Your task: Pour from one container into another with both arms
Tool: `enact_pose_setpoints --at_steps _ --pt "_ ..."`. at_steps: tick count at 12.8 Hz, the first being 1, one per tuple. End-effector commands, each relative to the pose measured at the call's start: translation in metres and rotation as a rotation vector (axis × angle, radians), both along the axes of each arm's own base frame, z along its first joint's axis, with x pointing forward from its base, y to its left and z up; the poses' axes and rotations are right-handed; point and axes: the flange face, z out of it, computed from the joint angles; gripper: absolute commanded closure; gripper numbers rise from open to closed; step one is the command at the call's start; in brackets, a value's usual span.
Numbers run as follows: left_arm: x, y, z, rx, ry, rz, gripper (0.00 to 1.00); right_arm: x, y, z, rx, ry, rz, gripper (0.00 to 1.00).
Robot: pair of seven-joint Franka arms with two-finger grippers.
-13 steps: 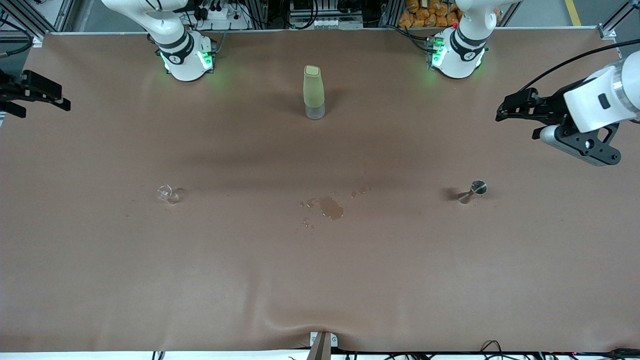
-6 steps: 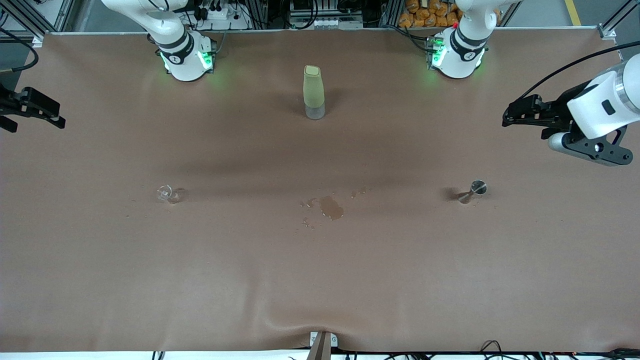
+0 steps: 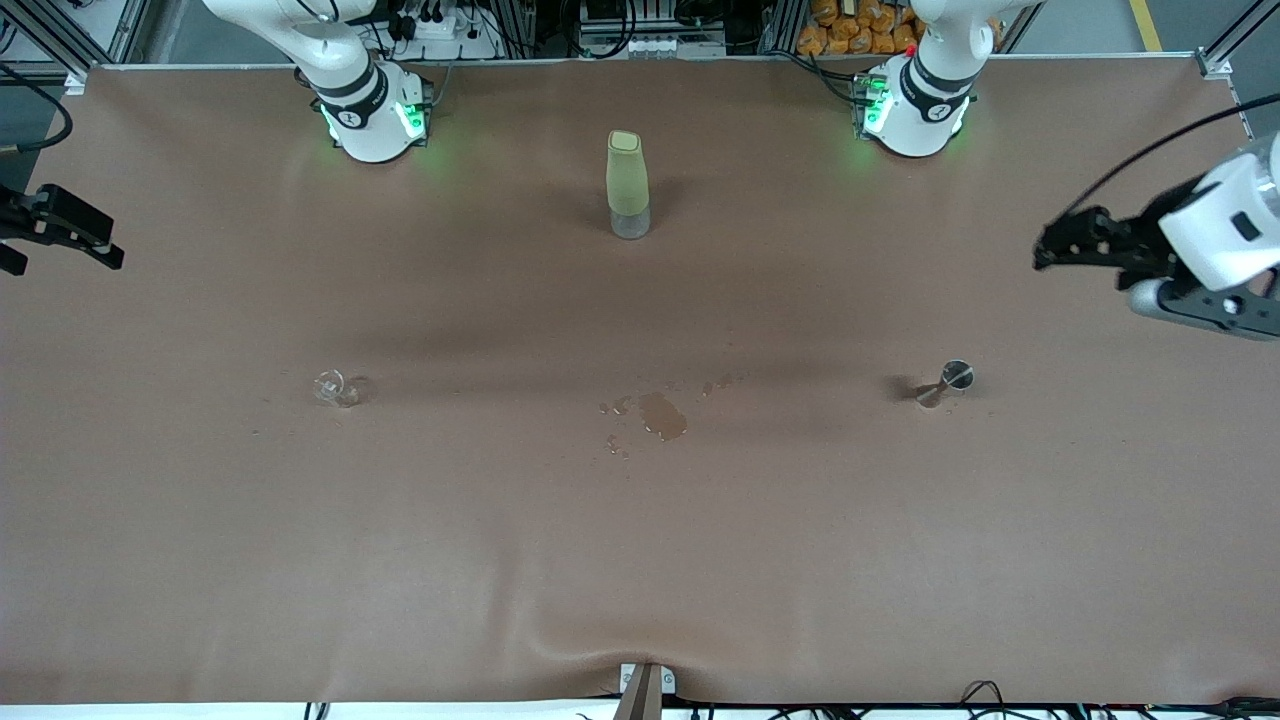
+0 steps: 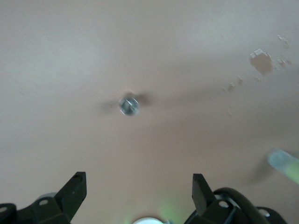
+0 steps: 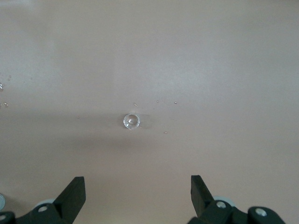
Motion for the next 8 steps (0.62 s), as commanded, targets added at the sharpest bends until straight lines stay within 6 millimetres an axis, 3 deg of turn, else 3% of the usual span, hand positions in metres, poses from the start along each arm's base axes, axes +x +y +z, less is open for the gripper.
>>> enact_pose_setpoints --at_steps 1,6,8 --pt "-0.002 -0.007 -0.005 0.050 -0.031 -0.019 0.00 -0.006 0.000 0.001 -0.009 -0.009 -0.011 0.00" --pt "-0.044 0.010 -0.004 0.101 -0.110 0.090 0.00 -0.005 0.003 0.000 -0.009 -0.006 -0.010 0.00" --pt "-0.053 0.003 -0.002 0.103 -0.127 0.116 0.00 -0.005 0.005 0.001 -0.009 -0.009 -0.007 0.00"
